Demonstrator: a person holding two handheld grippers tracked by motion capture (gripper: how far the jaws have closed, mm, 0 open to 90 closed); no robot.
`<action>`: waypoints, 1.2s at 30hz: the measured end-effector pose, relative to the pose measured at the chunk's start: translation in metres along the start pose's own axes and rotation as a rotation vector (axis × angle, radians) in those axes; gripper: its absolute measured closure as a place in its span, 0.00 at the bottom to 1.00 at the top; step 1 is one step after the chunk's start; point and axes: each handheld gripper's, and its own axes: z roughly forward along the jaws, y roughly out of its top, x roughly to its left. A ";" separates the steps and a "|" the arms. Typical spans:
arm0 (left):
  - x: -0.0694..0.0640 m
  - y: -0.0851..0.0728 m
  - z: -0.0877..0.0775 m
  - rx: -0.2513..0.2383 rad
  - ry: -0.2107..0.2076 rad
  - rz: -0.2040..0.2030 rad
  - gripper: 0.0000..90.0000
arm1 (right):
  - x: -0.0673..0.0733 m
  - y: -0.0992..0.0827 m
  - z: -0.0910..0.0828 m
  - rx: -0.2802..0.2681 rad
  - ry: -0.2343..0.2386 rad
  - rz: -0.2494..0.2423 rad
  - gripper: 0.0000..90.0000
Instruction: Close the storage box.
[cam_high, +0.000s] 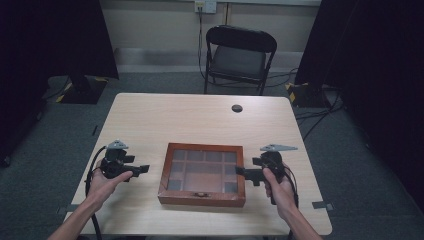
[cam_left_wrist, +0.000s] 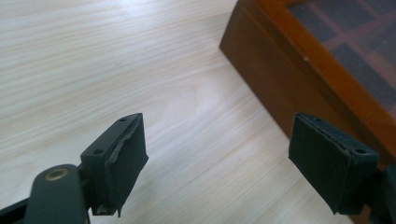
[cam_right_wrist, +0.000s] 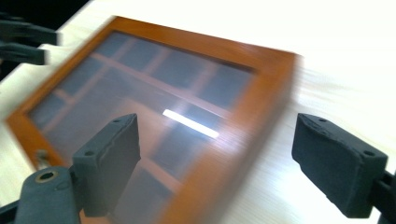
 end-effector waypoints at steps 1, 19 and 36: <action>0.002 -0.001 -0.001 0.002 0.004 -0.002 0.21 | -0.006 -0.002 -0.003 0.003 -0.015 0.021 0.16; 0.037 -0.015 0.006 0.091 0.213 -0.077 0.20 | -0.081 -0.032 0.006 0.159 -0.393 0.116 0.17; 0.032 -0.027 0.032 0.009 0.264 0.016 0.00 | -0.078 -0.053 0.027 0.042 -0.453 -0.002 0.00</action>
